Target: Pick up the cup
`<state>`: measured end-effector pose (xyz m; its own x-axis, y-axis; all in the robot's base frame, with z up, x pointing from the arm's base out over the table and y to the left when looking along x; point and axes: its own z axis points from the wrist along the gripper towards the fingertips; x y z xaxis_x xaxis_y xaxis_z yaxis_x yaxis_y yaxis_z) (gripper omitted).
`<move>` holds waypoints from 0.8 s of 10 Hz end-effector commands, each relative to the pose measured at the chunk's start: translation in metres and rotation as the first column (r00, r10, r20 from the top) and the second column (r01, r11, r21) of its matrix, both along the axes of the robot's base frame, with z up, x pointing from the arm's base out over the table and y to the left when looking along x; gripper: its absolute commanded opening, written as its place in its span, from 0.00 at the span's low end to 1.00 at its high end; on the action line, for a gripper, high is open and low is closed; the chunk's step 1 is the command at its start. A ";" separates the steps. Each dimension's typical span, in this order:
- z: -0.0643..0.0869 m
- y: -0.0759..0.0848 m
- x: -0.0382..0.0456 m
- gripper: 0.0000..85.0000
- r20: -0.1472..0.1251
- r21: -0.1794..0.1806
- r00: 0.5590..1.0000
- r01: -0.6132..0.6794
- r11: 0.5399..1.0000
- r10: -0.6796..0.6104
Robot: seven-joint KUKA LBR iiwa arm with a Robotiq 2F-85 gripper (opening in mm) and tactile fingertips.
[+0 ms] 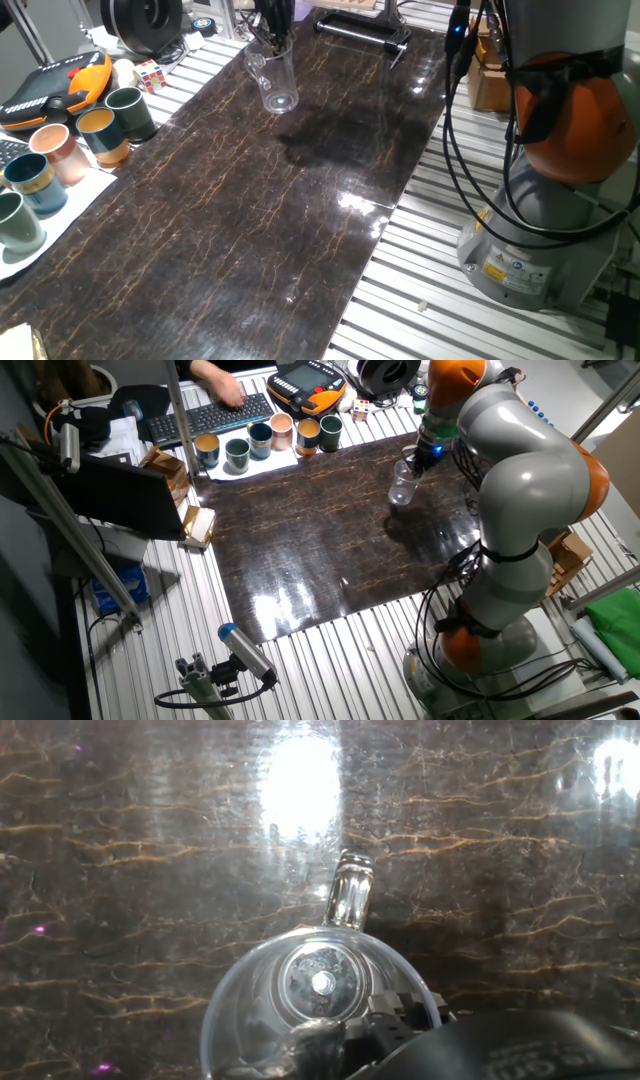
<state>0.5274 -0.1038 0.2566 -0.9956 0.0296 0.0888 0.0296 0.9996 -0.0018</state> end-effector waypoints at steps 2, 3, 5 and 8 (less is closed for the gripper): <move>-0.001 0.000 0.0034 0.01 -0.001 0.012 1.000 0.023 1.000 -0.023; -0.001 0.000 0.0039 0.01 -0.005 0.014 1.000 0.031 0.999 -0.031; -0.002 0.001 0.0037 0.01 -0.011 0.009 0.999 0.032 0.999 -0.032; -0.002 0.002 0.0042 0.01 -0.011 0.011 0.999 0.037 0.999 -0.037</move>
<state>0.5317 -0.1016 0.2543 -0.9929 0.0653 0.0998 0.0664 0.9978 0.0084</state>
